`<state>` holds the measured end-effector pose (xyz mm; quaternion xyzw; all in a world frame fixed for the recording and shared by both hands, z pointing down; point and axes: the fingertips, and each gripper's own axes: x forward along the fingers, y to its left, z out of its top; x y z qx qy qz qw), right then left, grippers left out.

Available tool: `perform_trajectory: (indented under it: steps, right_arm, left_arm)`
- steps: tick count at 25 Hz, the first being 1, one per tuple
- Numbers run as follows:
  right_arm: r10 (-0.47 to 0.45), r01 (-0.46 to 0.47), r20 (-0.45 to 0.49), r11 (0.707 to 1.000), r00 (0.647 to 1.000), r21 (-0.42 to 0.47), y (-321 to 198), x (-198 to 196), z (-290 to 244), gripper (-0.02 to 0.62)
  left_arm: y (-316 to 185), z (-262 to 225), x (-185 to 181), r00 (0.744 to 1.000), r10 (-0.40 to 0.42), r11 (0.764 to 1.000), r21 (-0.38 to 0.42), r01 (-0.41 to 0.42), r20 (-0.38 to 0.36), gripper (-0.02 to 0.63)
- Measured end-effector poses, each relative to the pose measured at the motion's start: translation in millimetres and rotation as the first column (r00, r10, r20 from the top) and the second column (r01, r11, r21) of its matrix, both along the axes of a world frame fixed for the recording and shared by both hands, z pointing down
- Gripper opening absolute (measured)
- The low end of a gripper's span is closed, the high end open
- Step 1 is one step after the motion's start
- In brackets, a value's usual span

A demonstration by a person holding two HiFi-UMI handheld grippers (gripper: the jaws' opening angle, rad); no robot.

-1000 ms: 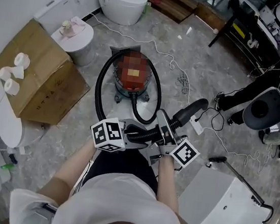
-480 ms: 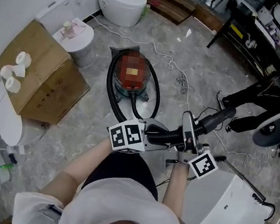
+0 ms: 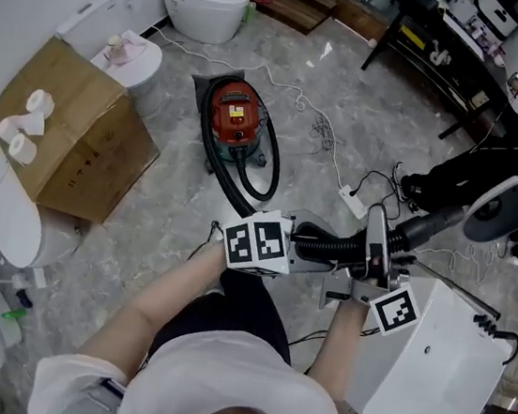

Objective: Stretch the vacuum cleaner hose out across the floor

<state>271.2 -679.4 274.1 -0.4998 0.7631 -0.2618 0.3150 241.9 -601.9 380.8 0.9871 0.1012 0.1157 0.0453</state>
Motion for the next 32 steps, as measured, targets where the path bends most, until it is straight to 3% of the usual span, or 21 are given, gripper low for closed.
perform_trajectory:
  steps: [3, 8, 17, 25, 32]
  right_arm:
    - [0.038, -0.037, -0.042, 0.999, 0.998, 0.012, 46.0, 3.1, -7.1, 0.091]
    - [0.098, -0.098, -0.009, 0.995, 0.995, -0.004, 113.3, 11.6, -3.5, 0.091]
    - [0.142, -0.141, -0.016, 0.989, 0.990, 0.041, 184.4, 52.3, -19.1, 0.091]
    - [0.056, -0.056, -0.038, 0.998, 0.998, 0.011, 227.2, 117.1, -18.2, 0.091]
    - [-0.107, 0.104, -0.094, 0.994, 0.990, -0.036, 261.5, 120.9, 4.4, 0.091]
  left_arm:
    - [44.5, -4.6, 5.4, 0.999, 0.034, 0.999, -0.001, -0.034, -0.038, 0.196]
    - [110.9, -3.9, 6.2, 0.996, 0.081, 0.997, -0.002, -0.081, -0.045, 0.196]
    - [175.3, -15.7, 45.5, 0.993, 0.104, 0.994, 0.038, -0.102, -0.063, 0.196]
    - [227.9, -16.0, 118.7, 0.995, 0.039, 0.998, -0.049, -0.044, -0.087, 0.195]
    - [273.6, 6.1, 144.6, 0.992, -0.074, 0.985, -0.165, 0.056, -0.107, 0.193]
